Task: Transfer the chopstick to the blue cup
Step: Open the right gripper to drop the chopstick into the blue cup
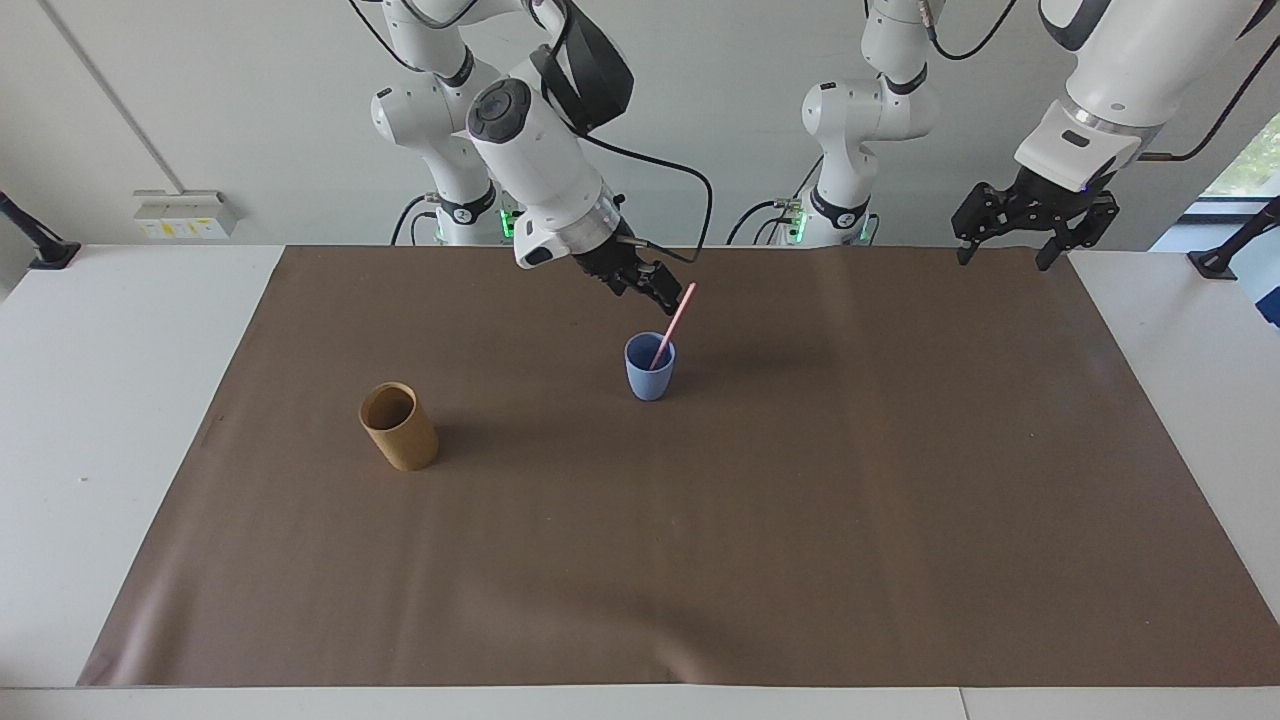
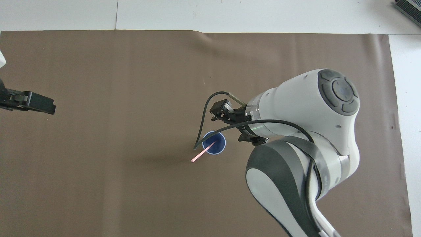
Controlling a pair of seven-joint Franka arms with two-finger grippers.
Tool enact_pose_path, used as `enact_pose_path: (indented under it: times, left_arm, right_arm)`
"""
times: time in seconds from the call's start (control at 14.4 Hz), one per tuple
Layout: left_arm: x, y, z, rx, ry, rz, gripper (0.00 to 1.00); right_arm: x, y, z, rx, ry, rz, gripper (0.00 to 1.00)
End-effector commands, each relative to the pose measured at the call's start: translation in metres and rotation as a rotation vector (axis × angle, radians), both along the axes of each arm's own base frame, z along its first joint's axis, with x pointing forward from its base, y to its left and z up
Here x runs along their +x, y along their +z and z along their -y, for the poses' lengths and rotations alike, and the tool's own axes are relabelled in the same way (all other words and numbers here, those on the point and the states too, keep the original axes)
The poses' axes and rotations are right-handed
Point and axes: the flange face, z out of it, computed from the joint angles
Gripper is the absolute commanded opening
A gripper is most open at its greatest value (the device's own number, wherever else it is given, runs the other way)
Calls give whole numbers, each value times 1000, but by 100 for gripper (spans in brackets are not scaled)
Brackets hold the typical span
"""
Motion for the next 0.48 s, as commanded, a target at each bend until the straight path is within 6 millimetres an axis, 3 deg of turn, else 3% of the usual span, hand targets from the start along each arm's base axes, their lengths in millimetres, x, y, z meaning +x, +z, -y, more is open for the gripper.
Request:
enact_pose_path:
  times: [0.0, 0.21, 0.42]
  left_arm:
    - [-6, 2, -4, 20, -4, -5, 100]
    - [-7, 2, -3, 18, -4, -7, 100]
    - [-7, 1, -4, 20, -4, -8, 100]
  right_arm:
    - [7, 25, 39, -128, 150, 111, 100]
    - [15, 53, 70, -258, 261, 164, 100]
    - [13, 107, 90, -273, 238, 198, 100]
